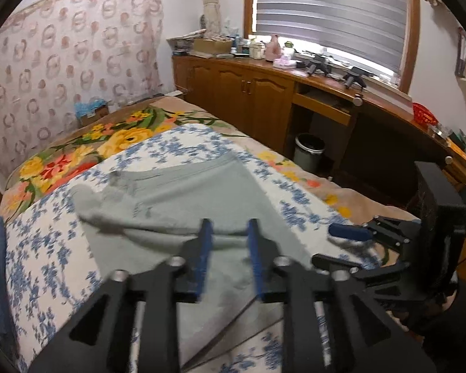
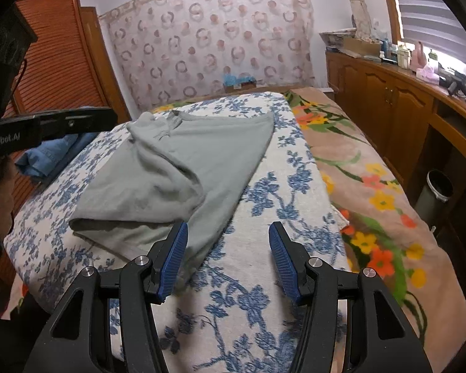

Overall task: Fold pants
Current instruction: 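Lift and fold that shirt side inward toward the right gripper, release, then grasp the bottom hem of the narrowed shirt with the right gripper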

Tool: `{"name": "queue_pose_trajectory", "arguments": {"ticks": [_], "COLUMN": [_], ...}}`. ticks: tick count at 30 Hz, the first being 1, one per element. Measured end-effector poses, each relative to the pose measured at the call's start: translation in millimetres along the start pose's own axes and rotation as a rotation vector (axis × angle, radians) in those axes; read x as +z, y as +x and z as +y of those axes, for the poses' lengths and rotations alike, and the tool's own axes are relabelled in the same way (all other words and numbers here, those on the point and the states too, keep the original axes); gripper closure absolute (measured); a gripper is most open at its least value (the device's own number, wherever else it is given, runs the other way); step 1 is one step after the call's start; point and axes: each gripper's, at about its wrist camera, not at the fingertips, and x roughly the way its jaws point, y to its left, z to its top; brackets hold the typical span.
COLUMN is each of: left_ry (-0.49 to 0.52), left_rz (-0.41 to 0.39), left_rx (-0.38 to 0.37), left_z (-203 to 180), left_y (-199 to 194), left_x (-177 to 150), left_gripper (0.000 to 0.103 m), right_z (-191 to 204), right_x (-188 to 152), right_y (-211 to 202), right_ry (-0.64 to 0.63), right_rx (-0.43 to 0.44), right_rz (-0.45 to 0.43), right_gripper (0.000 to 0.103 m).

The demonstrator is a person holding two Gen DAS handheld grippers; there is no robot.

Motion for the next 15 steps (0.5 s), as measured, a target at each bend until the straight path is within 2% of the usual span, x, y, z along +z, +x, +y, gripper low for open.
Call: {"name": "queue_pose_trajectory", "arguments": {"ticks": [5,15], "left_ry": [-0.037,-0.122], "left_rz": [0.002,0.045], "left_rx": [0.038,0.087], "left_z": [24,62], "left_y": [-4,-7], "left_x": [-19,-58], "left_gripper": [0.045,0.042], "right_z": [14,31], "right_x": [3,13], "right_y": [6,22], "right_ry": [-0.025,-0.069], "right_rx": [0.011,0.026], "right_rz": [0.004,0.018], "right_gripper": [0.047,0.047]}}
